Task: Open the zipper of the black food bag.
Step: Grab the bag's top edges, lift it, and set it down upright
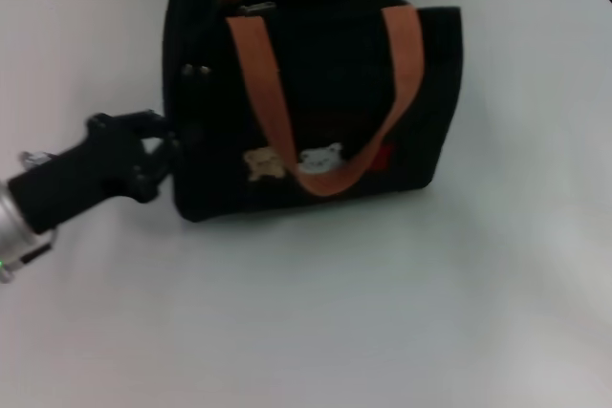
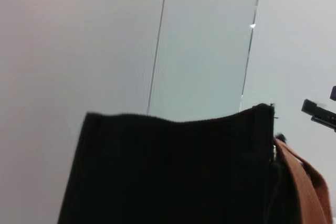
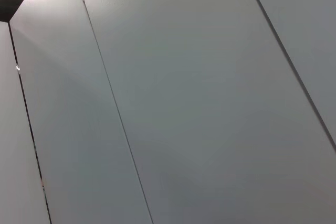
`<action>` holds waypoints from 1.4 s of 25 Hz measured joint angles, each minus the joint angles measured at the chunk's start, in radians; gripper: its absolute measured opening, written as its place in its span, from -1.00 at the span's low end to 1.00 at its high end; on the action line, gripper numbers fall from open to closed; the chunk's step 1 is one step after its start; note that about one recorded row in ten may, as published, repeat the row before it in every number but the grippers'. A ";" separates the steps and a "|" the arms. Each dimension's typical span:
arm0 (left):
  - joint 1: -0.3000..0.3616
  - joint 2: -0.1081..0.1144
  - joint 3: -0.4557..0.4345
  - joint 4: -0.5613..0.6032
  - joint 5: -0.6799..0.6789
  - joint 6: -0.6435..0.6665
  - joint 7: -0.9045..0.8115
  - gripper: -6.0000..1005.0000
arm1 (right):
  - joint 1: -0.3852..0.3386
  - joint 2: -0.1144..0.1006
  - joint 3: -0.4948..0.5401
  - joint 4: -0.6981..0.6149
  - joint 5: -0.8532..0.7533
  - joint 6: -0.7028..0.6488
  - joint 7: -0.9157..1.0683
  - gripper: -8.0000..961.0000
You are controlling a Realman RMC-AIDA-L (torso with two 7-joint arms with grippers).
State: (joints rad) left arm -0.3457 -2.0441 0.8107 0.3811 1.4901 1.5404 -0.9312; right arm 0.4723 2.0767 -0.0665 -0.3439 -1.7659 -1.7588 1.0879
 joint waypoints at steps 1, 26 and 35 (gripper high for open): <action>0.012 0.010 -0.001 0.031 0.000 0.014 -0.007 -0.77 | 0.000 0.000 0.000 0.000 0.000 -0.002 0.000 0.69; -0.019 -0.022 -0.025 0.595 0.206 0.267 -0.132 -0.77 | -0.024 0.002 -0.016 0.072 -0.004 0.004 -0.094 0.69; -0.056 -0.026 0.017 0.531 0.217 0.271 -0.098 -0.78 | 0.019 0.004 -0.238 0.092 -0.010 0.069 -0.285 0.69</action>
State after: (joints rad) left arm -0.4019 -2.0703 0.8282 0.9125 1.7067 1.8117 -1.0295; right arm 0.4917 2.0811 -0.3049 -0.2516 -1.7755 -1.6898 0.8029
